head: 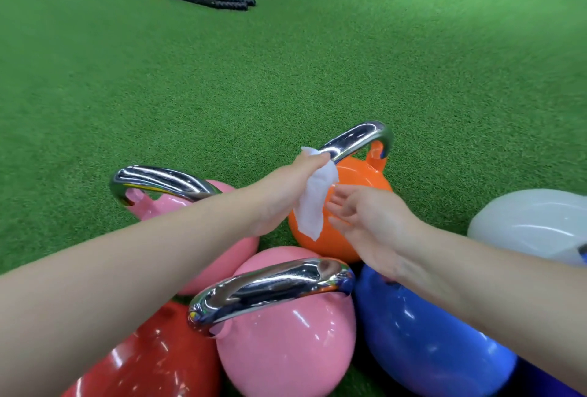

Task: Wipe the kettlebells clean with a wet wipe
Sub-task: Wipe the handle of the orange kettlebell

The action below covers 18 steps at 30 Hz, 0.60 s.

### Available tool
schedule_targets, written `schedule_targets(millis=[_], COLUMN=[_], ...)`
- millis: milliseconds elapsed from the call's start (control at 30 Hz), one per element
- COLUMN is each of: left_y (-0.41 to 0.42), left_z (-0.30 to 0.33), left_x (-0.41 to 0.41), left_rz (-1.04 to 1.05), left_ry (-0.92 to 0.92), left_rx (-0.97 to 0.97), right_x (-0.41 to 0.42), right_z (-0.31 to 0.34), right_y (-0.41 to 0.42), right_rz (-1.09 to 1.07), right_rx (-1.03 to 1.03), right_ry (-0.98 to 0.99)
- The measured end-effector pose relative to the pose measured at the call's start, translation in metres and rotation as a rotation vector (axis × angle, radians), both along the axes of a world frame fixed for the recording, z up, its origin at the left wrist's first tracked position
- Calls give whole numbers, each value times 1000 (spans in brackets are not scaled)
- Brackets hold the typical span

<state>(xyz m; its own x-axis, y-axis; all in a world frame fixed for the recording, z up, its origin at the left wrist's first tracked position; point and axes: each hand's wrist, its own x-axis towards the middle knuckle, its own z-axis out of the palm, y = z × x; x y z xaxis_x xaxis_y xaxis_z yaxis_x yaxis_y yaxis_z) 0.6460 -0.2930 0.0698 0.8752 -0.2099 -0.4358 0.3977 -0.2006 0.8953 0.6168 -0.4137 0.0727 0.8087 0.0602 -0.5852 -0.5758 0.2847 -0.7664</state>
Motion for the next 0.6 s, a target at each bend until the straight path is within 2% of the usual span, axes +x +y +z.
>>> schedule_targets(millis=[67, 233, 300, 367, 467, 600], left_y=[-2, 2, 8, 15, 23, 8], left_z=[-1, -17, -16, -13, -14, -21], left_x=[-8, -21, -18, -13, -10, -19], left_rz=[-18, -42, -4, -60, -116, 93], left_ry=[-37, -5, 84, 152, 213, 235], left_rx=[80, 196, 80, -58, -119, -151], right_x=[2, 16, 18, 17, 16, 14], right_z=[0, -9, -16, -20, -23, -35], right_y=[9, 17, 19, 20, 22, 26], right_rz=[70, 176, 270, 298, 290, 300], right_rx=[27, -131, -210, -251, -298, -381], right_ry=[-47, -58, -96, -128, -167, -181])
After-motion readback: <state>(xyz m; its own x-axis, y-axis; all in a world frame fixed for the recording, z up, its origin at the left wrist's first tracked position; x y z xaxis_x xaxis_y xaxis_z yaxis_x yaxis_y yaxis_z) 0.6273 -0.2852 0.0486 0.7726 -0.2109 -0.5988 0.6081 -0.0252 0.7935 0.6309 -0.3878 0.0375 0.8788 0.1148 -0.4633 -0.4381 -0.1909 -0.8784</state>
